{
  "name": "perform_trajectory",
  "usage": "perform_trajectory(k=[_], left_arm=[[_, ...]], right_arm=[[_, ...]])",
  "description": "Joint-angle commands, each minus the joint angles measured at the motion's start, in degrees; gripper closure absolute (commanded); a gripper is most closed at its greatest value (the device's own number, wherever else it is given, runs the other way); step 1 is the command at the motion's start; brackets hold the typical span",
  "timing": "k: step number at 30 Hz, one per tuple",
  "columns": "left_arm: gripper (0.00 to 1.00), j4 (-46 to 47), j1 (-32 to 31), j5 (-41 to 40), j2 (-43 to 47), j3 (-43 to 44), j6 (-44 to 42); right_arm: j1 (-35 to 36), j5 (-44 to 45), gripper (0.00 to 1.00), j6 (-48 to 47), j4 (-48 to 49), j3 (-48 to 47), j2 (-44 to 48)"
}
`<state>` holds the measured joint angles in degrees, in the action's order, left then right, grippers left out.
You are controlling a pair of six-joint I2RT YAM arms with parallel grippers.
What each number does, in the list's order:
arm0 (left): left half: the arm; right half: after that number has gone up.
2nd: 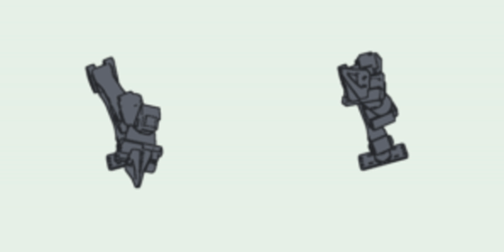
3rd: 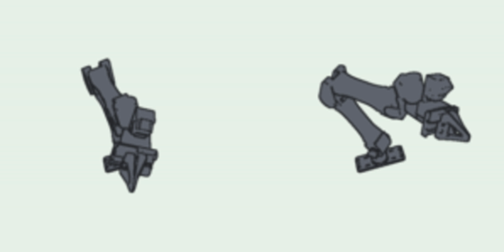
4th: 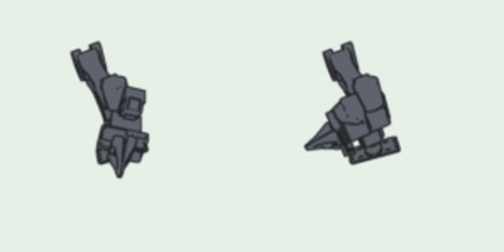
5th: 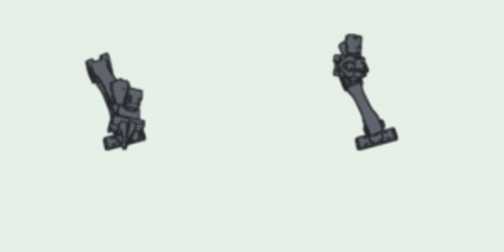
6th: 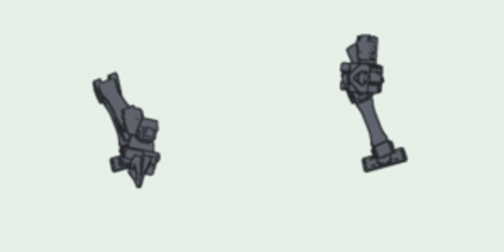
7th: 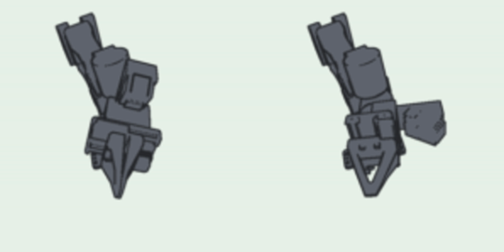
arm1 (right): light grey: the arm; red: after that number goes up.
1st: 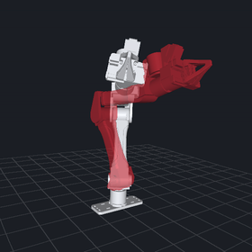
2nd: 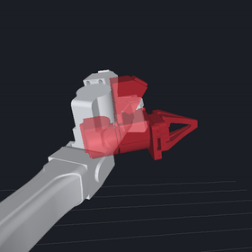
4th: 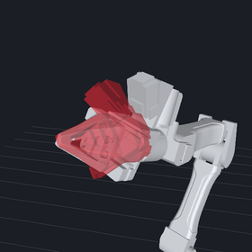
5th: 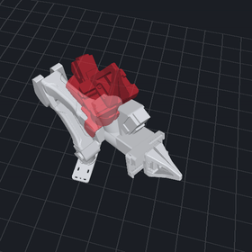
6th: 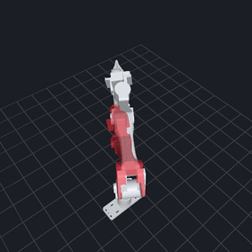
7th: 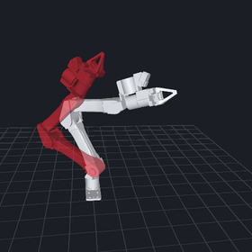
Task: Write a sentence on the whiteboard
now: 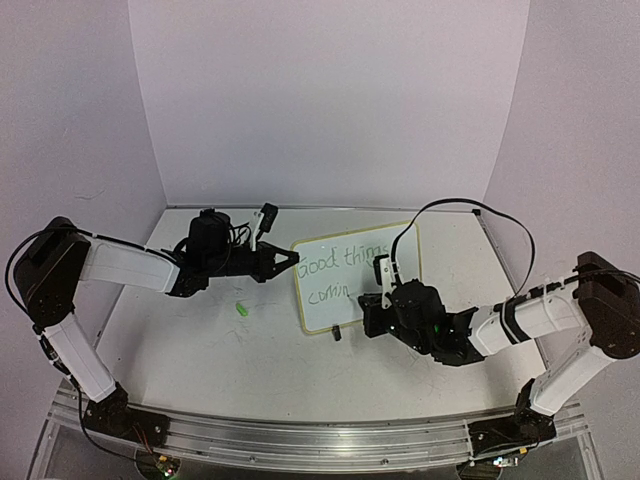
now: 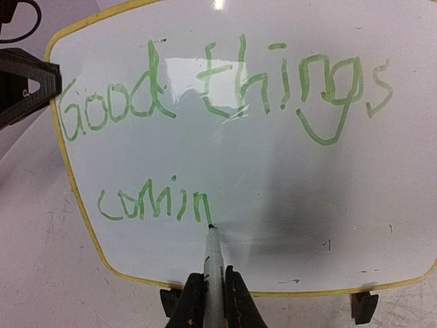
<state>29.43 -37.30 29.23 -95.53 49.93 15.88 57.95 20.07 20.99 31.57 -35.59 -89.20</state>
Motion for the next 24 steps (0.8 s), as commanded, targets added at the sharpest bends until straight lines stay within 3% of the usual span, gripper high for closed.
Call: perform_trajectory(k=[1,7,24], left_arm=[[1.0,-0.34,0.29,-2.67,0.65,1.75,-3.7],[1.0,-0.34,0.24,-2.64,0.8,1.82,-3.75],[1.0,-0.35,0.28,-2.53,0.81,2.08,-3.75]], right_arm=[[-0.54,1.62,1.0,-1.72,0.0,-1.24,2.89],[-1.25,2.11,1.0,-2.45,0.66,0.04,5.86],[-1.73,3.07,1.0,-2.2,1.65,-0.97,1.48]])
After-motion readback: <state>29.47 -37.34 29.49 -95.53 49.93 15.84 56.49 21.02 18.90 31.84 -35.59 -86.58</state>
